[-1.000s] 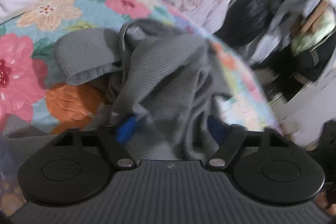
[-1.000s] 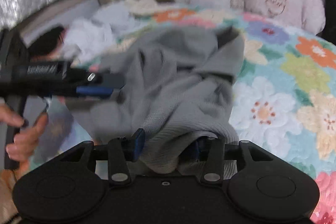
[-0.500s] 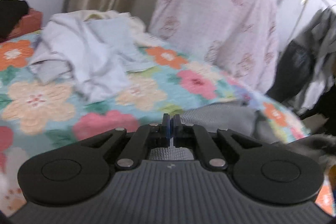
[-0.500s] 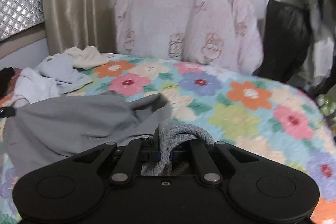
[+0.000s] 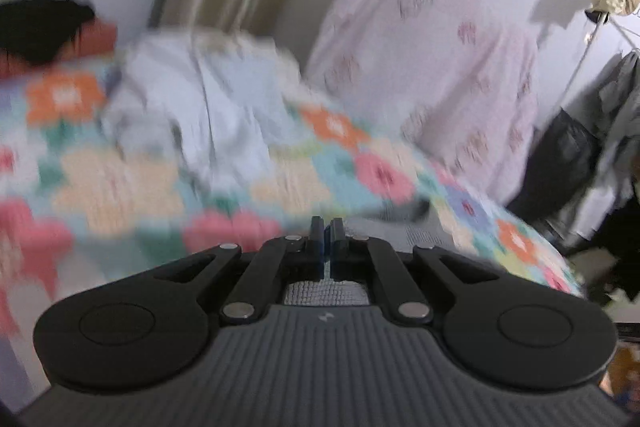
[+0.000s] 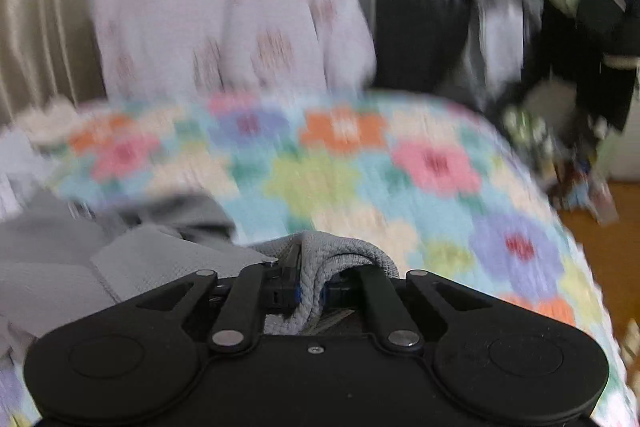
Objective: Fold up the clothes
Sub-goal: 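Lift the grey shirt with both tools and shake it out above the bed, then lay the shirt flat on the quilt and open both tools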
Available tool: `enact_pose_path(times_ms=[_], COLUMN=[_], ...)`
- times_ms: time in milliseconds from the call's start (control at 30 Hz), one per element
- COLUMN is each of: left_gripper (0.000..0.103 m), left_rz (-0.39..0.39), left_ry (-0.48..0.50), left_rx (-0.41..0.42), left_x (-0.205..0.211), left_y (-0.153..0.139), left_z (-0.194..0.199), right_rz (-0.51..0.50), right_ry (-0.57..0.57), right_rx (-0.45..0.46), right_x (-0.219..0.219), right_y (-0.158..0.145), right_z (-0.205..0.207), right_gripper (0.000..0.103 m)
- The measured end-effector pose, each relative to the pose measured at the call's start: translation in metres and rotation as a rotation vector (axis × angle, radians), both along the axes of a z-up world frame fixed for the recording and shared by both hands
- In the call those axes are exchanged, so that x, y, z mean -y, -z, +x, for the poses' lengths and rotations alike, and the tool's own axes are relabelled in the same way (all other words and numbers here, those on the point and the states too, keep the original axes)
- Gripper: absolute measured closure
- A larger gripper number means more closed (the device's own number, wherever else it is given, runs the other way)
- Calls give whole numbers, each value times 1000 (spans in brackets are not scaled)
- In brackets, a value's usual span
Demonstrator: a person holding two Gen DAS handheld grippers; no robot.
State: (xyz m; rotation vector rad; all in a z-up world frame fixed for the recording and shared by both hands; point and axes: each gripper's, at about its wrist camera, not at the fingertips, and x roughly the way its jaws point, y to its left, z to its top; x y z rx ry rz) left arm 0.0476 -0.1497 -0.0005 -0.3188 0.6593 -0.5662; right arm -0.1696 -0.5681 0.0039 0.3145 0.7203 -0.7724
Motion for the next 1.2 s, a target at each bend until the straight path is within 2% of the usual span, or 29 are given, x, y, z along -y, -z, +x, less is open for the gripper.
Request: enact_pose_path(times_ms=[33, 100, 200, 267, 333, 367, 400, 433, 467, 533, 633, 700, 733, 800, 933, 1033, 1100, 1133, 1200], left_gripper=[102, 102, 102, 102, 102, 102, 102, 102, 102, 102, 102, 102, 102, 102, 102, 103, 103, 103, 103], left_rz=[3, 10, 19, -17, -51, -44, -36, -31, -30, -31, -106, -158, -160, -113, -87, -185, -226, -242, -234], left_ry=[14, 43, 83, 69, 45, 24, 18, 32, 57, 111, 164, 177, 162, 124, 146, 140, 38, -4, -5], left_rx=[-9, -26, -45, 43, 135, 158, 154, 125, 71, -42, -226, -319, -320, -274, -174, -165, -92, -64, -88], left_x=[1, 2, 4, -5, -14, -17, -18, -18, -17, -17, -26, -36, -40, -43, -41, -62, -90, -103, -112], left_y=[0, 1, 1, -17, -33, -37, -37, -33, -25, -7, 32, 51, 53, 48, 29, 10, -6, -14, -20], left_z=[-4, -11, -23, -34, -45, -48, -48, -45, -41, -33, -23, -17, -15, -12, -22, -21, -16, -13, 1], right_rz=[52, 157, 225, 217, 219, 203, 187, 156, 99, 1, 3, 14, 24, 58, 173, 253, 272, 274, 290], right_ry=[29, 64, 82, 79, 69, 68, 67, 66, 66, 61, -18, -108, -155, -248, -371, -411, -416, -413, -390], right_rx=[-11, -7, -45, -66, -77, -93, -109, -134, -175, -248, -227, -191, -176, -150, -55, -11, -10, -13, -6], right_x=[5, 9, 8, 5, 8, 8, 8, 7, 4, -2, -15, -27, -33, -41, -50, -52, -48, -43, -31], right_y=[9, 26, 43, 42, 36, 32, 27, 23, 19, 12, 1, -3, -3, 1, 15, 28, 36, 39, 45], right_z=[-7, -19, -28, -31, -35, -37, -39, -41, -42, -44, -49, -44, -40, -28, -5, 10, 20, 25, 31], right_gripper=[92, 92, 88, 84, 76, 74, 67, 57, 53, 52, 52, 52, 52, 52, 52, 52, 52, 52, 52])
